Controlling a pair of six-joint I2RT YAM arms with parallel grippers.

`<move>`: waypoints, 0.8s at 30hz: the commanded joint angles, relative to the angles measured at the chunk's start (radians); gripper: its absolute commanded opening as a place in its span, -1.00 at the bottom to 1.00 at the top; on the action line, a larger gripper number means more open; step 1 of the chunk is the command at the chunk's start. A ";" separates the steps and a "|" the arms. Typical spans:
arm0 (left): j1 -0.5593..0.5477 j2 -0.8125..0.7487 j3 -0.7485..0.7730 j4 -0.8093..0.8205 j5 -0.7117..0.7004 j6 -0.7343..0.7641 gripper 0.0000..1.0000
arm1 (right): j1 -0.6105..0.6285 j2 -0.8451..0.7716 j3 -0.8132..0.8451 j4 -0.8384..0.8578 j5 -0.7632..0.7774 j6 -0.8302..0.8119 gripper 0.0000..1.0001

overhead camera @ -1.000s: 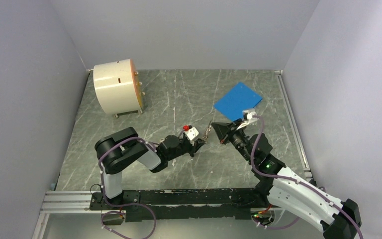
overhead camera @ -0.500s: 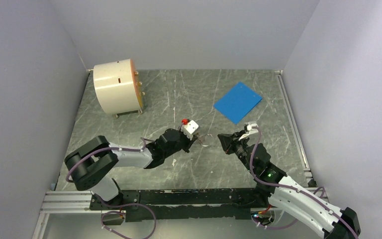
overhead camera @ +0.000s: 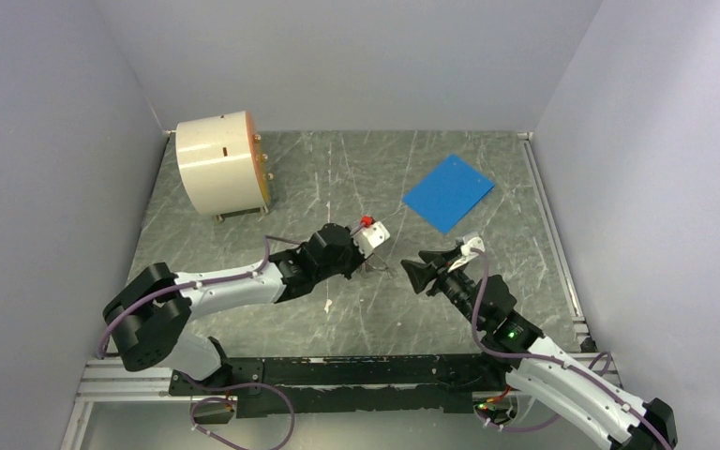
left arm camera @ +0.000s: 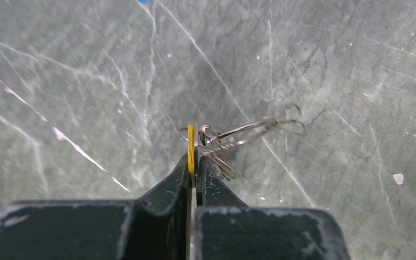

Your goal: Remove the keys from the keyring

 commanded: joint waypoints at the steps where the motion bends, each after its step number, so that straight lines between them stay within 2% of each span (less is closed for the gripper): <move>1: -0.003 -0.063 0.113 -0.134 0.015 0.183 -0.95 | -0.002 0.029 0.019 0.084 -0.124 -0.070 0.15; 7: -0.002 -0.050 0.222 -0.296 0.056 0.367 -0.95 | -0.033 0.058 0.017 0.119 -0.225 -0.071 0.26; 12: 0.002 -0.079 0.222 -0.352 0.117 0.579 -0.95 | -0.097 0.071 -0.010 0.188 -0.377 -0.046 0.32; 17: 0.009 -0.182 0.092 -0.212 0.198 0.696 -0.95 | -0.161 0.128 -0.028 0.287 -0.522 -0.010 0.34; 24: 0.011 -0.237 0.016 -0.093 0.251 0.747 -0.95 | -0.185 0.312 -0.005 0.470 -0.709 -0.036 0.35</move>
